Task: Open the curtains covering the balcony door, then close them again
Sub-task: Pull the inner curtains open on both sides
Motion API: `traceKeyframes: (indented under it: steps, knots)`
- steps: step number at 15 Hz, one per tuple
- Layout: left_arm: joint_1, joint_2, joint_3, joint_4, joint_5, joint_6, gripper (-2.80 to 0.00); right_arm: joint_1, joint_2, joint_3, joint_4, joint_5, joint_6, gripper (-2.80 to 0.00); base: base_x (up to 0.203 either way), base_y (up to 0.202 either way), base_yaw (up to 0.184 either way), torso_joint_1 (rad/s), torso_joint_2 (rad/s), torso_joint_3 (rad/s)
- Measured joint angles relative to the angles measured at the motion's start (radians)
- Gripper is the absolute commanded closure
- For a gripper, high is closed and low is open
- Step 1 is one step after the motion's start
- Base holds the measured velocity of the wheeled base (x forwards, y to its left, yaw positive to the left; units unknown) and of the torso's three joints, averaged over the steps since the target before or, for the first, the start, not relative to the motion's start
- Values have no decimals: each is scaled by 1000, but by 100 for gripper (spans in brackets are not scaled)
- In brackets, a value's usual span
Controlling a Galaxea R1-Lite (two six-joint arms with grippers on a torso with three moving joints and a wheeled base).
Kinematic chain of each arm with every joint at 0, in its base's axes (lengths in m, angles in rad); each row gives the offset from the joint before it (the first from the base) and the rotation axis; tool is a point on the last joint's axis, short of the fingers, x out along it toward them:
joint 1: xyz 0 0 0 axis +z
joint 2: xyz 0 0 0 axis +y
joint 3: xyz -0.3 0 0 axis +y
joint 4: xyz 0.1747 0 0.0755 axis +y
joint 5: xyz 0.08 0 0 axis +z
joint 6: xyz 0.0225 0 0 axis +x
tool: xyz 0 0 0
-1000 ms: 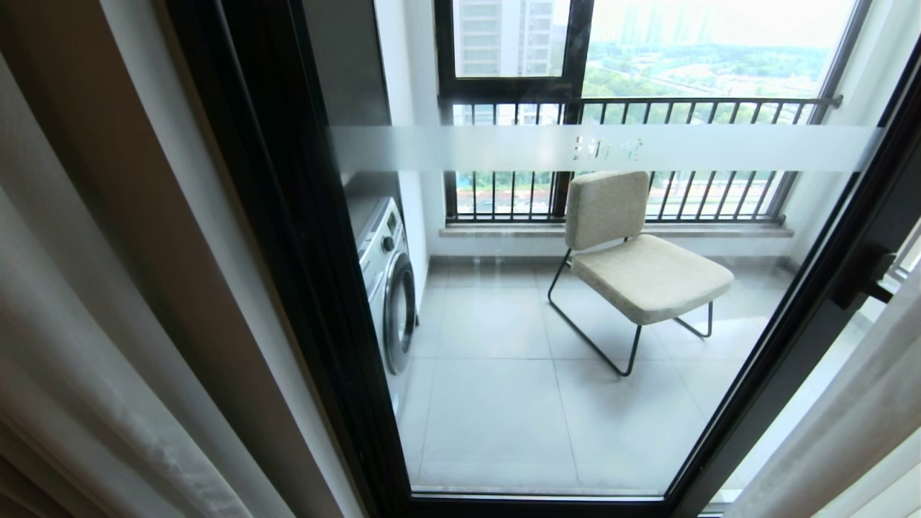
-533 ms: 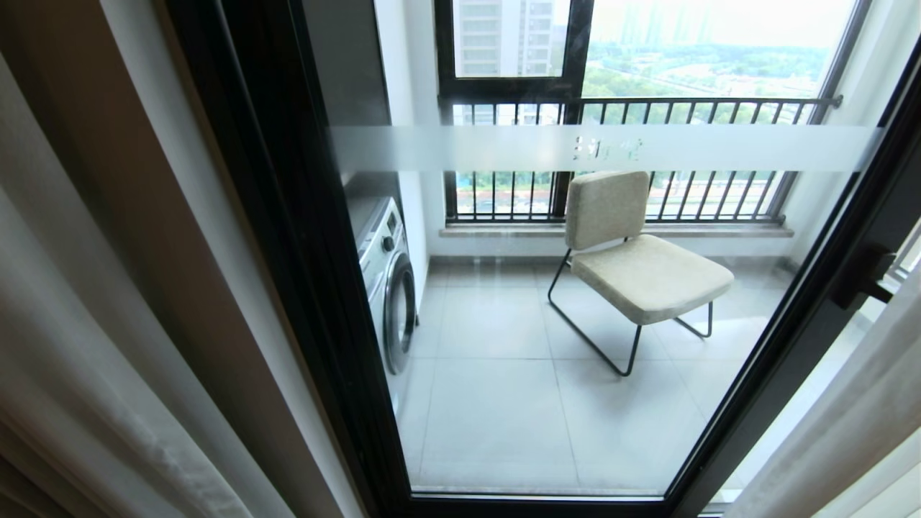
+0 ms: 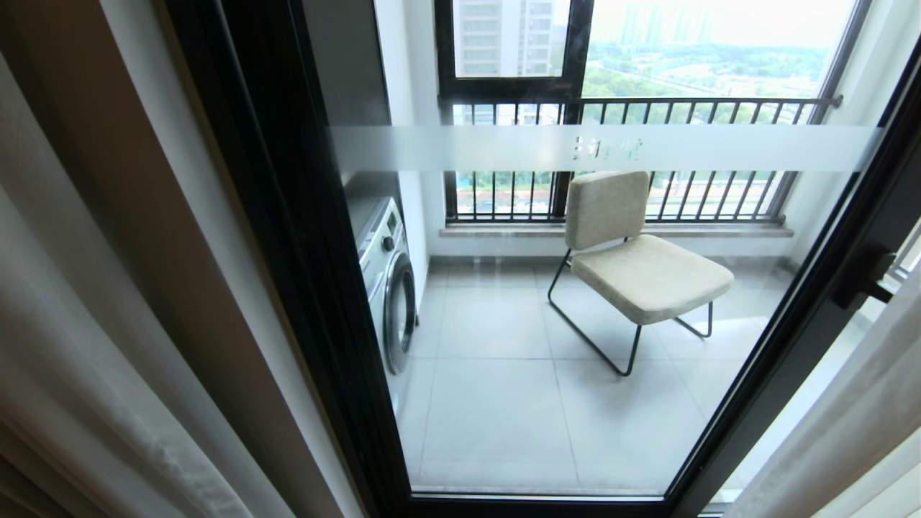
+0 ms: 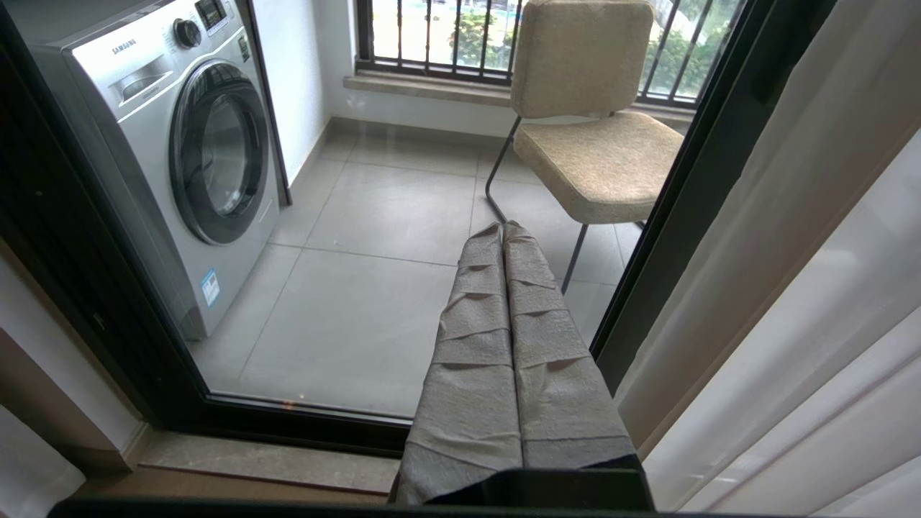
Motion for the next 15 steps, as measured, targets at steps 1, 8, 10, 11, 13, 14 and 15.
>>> traceKeyframes:
  steps: [1,8,10,11,13,14,15]
  knots:
    - [0,0,0,0,0,0,0,0,0,0,0,0,0,0,0,0,0,0,0,0]
    - [0,0,0,0,-1,0,0,0,0,0,0,0,0,0,0,0,0,0,0,0]
    - [0,0,0,0,-1,0,0,0,0,0,0,0,0,0,0,0,0,0,0,0]
    - [0,0,0,0,-1,0,0,0,0,0,0,0,0,0,0,0,0,0,0,0]
    - [0,0,0,0,-1,0,0,0,0,0,0,0,0,0,0,0,0,0,0,0]
    - [0,0,0,0,-1,0,0,0,0,0,0,0,0,0,0,0,0,0,0,0]
    - [0,0,0,0,-1,0,0,0,0,0,0,0,0,0,0,0,0,0,0,0]
